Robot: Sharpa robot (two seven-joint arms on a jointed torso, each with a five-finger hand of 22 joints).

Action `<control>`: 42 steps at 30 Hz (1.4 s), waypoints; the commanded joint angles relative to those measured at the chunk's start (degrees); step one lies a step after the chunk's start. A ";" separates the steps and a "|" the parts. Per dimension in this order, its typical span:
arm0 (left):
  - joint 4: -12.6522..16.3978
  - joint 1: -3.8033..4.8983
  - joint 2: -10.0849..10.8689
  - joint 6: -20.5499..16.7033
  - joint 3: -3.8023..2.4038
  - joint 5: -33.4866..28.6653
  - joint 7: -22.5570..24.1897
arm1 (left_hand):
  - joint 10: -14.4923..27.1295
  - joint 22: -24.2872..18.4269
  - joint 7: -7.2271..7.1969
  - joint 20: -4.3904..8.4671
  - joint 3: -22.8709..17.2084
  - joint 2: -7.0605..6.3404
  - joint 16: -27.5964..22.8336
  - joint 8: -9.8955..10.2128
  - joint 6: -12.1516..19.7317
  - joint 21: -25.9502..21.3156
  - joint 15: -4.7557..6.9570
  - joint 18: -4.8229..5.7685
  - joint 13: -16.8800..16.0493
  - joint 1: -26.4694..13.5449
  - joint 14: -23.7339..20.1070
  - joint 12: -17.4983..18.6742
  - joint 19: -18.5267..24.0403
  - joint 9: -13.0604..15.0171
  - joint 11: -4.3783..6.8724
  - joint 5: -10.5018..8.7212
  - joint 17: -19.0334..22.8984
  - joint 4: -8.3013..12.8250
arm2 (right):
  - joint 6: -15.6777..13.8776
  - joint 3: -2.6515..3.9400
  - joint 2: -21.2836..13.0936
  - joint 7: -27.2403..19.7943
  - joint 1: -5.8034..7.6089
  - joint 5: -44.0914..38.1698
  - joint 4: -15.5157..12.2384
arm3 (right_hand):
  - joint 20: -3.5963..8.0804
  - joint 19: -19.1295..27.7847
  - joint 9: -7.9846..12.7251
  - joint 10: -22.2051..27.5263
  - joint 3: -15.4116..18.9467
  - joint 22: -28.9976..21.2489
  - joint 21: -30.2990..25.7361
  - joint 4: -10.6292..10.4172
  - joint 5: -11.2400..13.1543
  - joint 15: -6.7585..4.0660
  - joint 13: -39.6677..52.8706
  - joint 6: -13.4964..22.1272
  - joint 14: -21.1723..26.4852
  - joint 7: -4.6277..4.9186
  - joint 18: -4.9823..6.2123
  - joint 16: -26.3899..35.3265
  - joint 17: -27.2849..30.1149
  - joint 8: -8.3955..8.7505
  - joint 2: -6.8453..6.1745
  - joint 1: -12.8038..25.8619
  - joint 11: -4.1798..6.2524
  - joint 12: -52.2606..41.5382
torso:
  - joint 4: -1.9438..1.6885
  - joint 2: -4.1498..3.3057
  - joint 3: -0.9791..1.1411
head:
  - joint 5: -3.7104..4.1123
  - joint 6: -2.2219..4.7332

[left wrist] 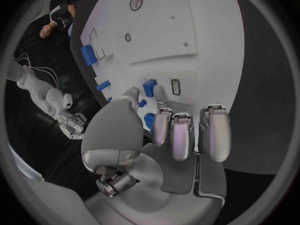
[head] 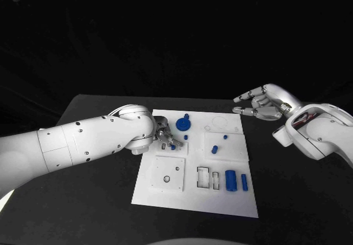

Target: Assemble the parts on the task board

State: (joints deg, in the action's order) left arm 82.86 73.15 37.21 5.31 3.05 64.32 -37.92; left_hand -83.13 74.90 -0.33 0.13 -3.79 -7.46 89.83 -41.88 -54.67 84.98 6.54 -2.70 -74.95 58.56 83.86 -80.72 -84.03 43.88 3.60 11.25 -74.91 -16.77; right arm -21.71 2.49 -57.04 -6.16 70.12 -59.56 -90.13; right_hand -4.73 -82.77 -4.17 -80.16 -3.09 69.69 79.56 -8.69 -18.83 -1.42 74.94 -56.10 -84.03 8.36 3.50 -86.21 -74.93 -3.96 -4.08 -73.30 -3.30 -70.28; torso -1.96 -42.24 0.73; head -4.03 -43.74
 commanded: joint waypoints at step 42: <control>-23.25 5.58 -7.05 12.69 -2.91 -5.60 2.28 | 5.50 4.90 3.65 -1.83 6.54 2.73 0.17 6.67 5.22 -1.20 -2.16 0.50 4.37 4.78 6.14 5.43 -2.43 -5.84 -2.81 -2.92 -15.09 0.04 | 0.36 0.00 1.33 -0.98 -0.65 0.45 1.57 | 0.09 0.45 -0.06 0.46 0.42 -0.01 -0.36 -0.16 -0.26 0.26 2.04 -0.11 -4.44 -0.05 0.58 0.36 -8.97 0.02 -0.09 0.46 0.03 0.04 | -0.01 -0.32 -0.14 | -0.41 1.29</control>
State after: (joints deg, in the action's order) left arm 60.08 78.79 30.51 16.06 0.10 57.83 -36.79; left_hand -77.69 74.93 3.17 -1.32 2.39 -5.14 89.83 -35.44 -49.35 83.65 4.81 -2.70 -70.49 63.02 83.98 -75.38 -84.03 38.09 1.03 8.38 -74.94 -16.75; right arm -21.70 2.49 -55.77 -6.54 69.54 -59.07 -88.58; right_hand -4.73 -82.77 -4.17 -80.16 -2.93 69.70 79.56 -8.85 -18.84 -1.42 74.94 -56.10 -84.03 8.36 3.50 -86.21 -74.91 -3.96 -4.08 -73.30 -3.30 -70.28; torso -2.10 -42.42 0.60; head -4.39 -42.50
